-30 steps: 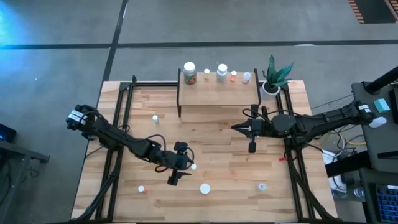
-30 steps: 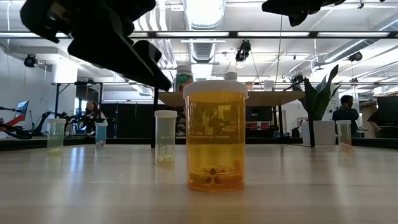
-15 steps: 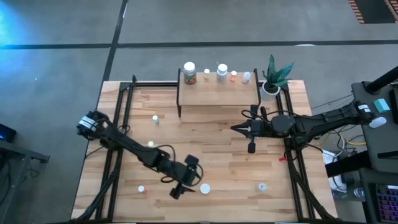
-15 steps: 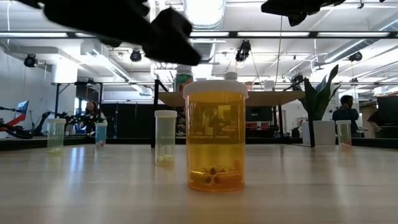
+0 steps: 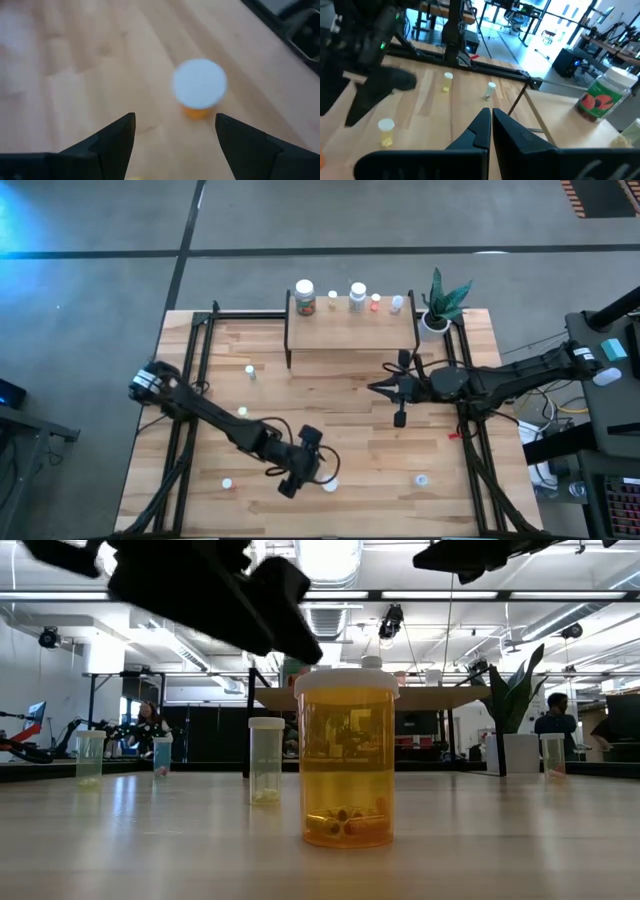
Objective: Pick and place medicine bottles onto shelf by color
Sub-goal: Put the bottom yellow pill bottle on the shelf
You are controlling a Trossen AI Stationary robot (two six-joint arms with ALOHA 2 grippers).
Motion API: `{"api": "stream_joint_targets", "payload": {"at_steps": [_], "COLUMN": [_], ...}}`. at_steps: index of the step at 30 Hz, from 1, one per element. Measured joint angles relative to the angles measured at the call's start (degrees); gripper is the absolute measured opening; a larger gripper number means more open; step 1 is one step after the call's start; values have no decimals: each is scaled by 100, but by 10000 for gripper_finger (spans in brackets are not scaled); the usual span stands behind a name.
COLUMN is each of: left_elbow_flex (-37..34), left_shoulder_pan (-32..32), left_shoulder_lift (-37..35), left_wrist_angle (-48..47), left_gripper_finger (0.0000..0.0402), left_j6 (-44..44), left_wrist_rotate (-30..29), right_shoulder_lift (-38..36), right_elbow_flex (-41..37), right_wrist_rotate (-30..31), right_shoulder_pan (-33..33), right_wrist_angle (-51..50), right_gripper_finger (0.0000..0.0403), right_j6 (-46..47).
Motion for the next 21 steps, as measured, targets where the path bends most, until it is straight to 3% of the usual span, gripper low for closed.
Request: {"api": "stream_joint_targets", "payload": {"at_steps": [10,16,21], "left_elbow_flex": [-414,-966,-1094], "left_shoulder_pan": [400,535,551], "left_shoulder_lift": [-447,-439,-404], "left_wrist_angle": [-377,442,545], "left_gripper_finger": [255,255,253], "left_j6": [-494,-462,-462], "left_wrist_rotate": [-157,99,66], "right_shoulder_lift": [42,45,47], "right_elbow_flex": [0,0,0], "right_wrist_rotate": [-2,-2,-4], "right_shoulder_pan": [0,0,0], "right_wrist_angle": [142,166,205], "right_gripper_finger": [9,9,9], "right_j6": [-25,-90,-102]}}
